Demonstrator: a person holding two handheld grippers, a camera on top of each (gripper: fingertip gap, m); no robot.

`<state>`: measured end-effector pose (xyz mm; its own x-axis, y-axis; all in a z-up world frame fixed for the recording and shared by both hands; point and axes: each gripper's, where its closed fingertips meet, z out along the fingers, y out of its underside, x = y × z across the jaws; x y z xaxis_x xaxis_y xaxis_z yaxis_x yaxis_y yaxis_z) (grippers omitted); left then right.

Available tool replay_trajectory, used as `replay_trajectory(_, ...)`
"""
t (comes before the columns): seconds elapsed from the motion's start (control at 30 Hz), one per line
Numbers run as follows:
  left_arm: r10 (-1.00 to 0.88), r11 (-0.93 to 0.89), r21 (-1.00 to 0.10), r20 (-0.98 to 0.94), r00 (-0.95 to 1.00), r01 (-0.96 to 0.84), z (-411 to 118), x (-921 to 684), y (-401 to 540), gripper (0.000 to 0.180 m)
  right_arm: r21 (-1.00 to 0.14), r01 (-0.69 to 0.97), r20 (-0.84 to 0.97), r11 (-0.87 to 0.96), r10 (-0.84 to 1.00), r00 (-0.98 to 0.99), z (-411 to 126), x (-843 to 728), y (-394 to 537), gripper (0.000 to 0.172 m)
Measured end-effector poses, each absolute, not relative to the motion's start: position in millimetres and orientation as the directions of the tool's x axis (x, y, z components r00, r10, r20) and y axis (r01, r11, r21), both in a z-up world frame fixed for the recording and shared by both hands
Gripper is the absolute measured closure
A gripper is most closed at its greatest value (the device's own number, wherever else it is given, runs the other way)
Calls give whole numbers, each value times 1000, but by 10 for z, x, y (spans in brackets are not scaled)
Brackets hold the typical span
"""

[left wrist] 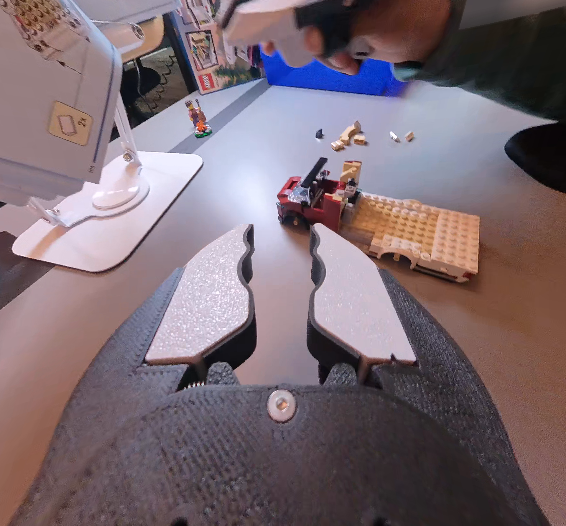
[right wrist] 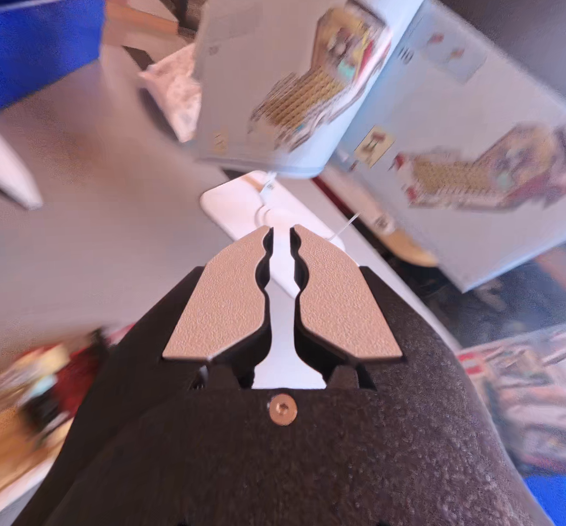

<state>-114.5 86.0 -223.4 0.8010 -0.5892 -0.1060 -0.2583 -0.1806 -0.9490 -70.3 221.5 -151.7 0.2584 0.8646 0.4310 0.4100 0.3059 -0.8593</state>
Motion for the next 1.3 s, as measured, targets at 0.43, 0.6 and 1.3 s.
replay_trajectory(0.43,-374,-222,-968,-29,927,-120,-2187,-1585,1178,148,-850,456,466,262,777,423,-961,-1954,3242,124)
replay_trajectory(0.6,-118,-263,-935,277,954,239,-2121,-2219,1685,110,-863,458,457,211,711,534,-1027,-1871,3353,126)
replay_trajectory(1.3,-64,55,-958,277,959,280,-1238,-3300,2501,156,-921,388,253,14,779,573,-1179,-1659,3432,135)
